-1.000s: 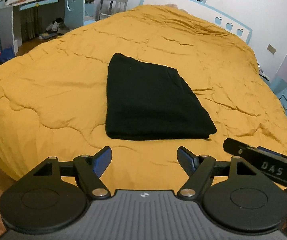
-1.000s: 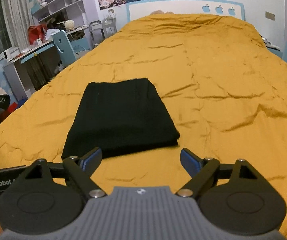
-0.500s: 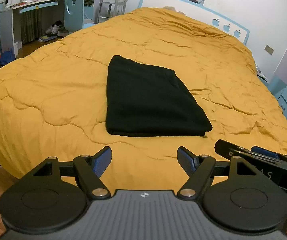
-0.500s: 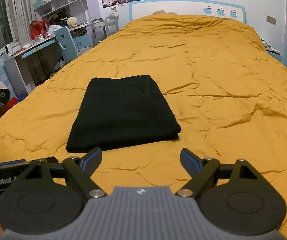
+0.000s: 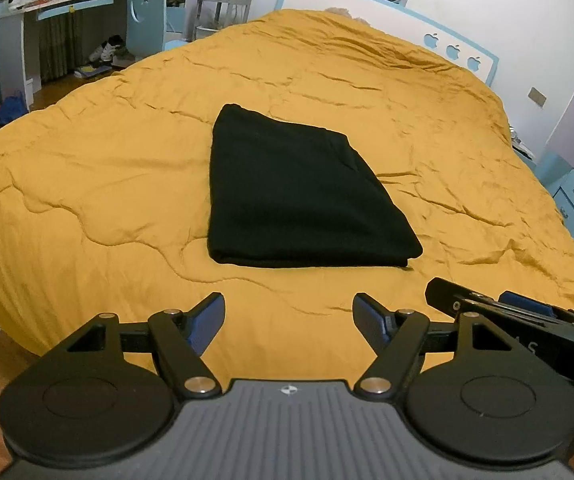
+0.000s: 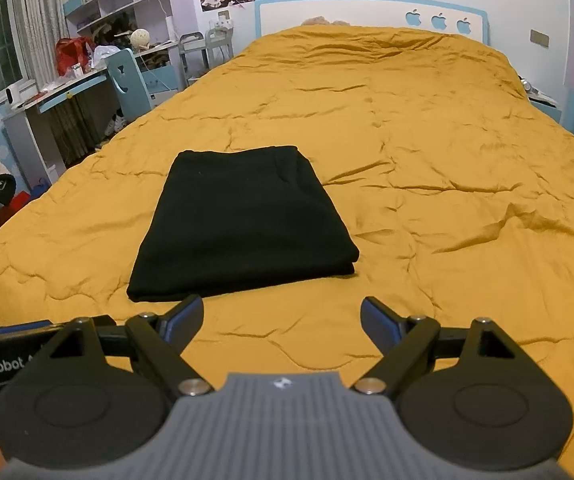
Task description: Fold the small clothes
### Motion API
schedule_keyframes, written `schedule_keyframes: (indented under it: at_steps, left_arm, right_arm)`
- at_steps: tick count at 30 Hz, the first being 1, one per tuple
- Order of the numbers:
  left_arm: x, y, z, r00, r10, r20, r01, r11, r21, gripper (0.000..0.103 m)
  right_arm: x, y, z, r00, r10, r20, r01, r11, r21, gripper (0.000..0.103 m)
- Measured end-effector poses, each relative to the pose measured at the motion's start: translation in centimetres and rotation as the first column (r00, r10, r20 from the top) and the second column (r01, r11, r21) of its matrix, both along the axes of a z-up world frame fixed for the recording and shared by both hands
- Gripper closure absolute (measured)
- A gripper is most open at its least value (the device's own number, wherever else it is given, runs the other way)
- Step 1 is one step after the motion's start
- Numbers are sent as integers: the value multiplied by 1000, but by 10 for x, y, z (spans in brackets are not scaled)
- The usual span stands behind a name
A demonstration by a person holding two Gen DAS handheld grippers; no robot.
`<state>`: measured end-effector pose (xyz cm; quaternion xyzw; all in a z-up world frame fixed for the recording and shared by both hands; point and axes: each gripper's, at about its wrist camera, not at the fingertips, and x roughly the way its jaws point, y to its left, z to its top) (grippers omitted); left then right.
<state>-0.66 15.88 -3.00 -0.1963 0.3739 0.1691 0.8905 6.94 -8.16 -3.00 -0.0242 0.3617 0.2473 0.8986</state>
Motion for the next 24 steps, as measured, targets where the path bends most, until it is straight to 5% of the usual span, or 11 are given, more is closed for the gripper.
schedule_keyframes:
  at_steps: [24]
  left_arm:
    - [1, 0, -8, 999, 12, -35, -12, 1000, -19, 20]
  right_arm:
    - [0, 4, -4, 1000, -9, 1, 9, 1000, -29, 22]
